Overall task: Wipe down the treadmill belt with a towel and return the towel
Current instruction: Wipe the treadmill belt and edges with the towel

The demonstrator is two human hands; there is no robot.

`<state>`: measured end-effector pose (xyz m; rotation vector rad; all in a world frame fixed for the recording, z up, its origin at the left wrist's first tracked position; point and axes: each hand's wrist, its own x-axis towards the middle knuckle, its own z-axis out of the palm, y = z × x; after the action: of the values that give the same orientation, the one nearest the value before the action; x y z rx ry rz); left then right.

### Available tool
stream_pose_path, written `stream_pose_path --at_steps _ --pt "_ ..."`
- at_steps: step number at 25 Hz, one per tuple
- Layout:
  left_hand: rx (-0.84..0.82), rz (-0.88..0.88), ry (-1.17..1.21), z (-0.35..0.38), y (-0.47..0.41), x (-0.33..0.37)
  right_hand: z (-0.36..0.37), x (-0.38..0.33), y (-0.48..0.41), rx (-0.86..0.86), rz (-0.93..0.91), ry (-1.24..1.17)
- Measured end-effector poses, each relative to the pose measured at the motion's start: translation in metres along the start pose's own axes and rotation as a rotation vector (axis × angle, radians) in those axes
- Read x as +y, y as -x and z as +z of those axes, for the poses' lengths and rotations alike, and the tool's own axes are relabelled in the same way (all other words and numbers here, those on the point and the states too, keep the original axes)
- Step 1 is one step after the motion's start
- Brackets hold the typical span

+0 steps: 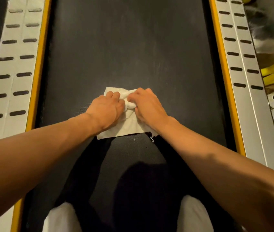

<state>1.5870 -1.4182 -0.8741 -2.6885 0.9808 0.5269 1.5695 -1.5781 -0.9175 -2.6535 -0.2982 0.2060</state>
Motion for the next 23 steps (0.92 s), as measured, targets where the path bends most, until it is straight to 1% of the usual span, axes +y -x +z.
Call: stream_pose_path --at_steps 2,4,6,8,10,13,14,16,17,19,21,23 --pt "0.031 0.009 -0.015 0.006 -0.006 0.000 0.009 -0.004 0.015 0.063 0.015 -0.018" --pt "0.097 0.071 -0.004 0.008 -0.013 0.007 0.016 0.004 0.038 0.112 0.023 -0.073" --pt "0.106 0.110 0.041 0.005 -0.015 0.021 0.011 0.016 0.053 0.163 0.048 -0.100" --pt "0.109 0.131 0.049 0.004 -0.024 0.029 0.001 0.031 0.050 0.195 0.094 -0.090" --pt "0.133 0.099 0.026 -0.003 -0.040 0.025 -0.005 0.040 0.032 0.226 0.111 -0.110" --pt "0.099 0.090 0.033 -0.010 -0.056 0.013 -0.004 0.030 0.020 0.229 0.136 -0.119" --pt "0.094 0.115 0.022 -0.010 -0.056 0.015 -0.001 0.029 0.028 0.232 0.137 -0.107" --pt "0.174 0.231 0.021 -0.005 -0.048 0.034 0.002 0.040 0.055 0.278 0.148 -0.090" --pt "0.212 0.292 0.010 0.000 -0.043 0.046 0.001 0.050 0.069 0.314 0.178 -0.080" --pt "0.255 0.372 0.002 0.008 -0.043 0.063 -0.006 0.073 0.081 0.375 0.301 -0.079" --pt "0.300 0.391 -0.021 0.010 -0.055 0.071 -0.012 0.085 0.072 0.418 0.392 -0.113" --pt "0.338 0.381 -0.030 0.005 -0.062 0.074 -0.013 0.079 0.067 0.436 0.408 -0.126"
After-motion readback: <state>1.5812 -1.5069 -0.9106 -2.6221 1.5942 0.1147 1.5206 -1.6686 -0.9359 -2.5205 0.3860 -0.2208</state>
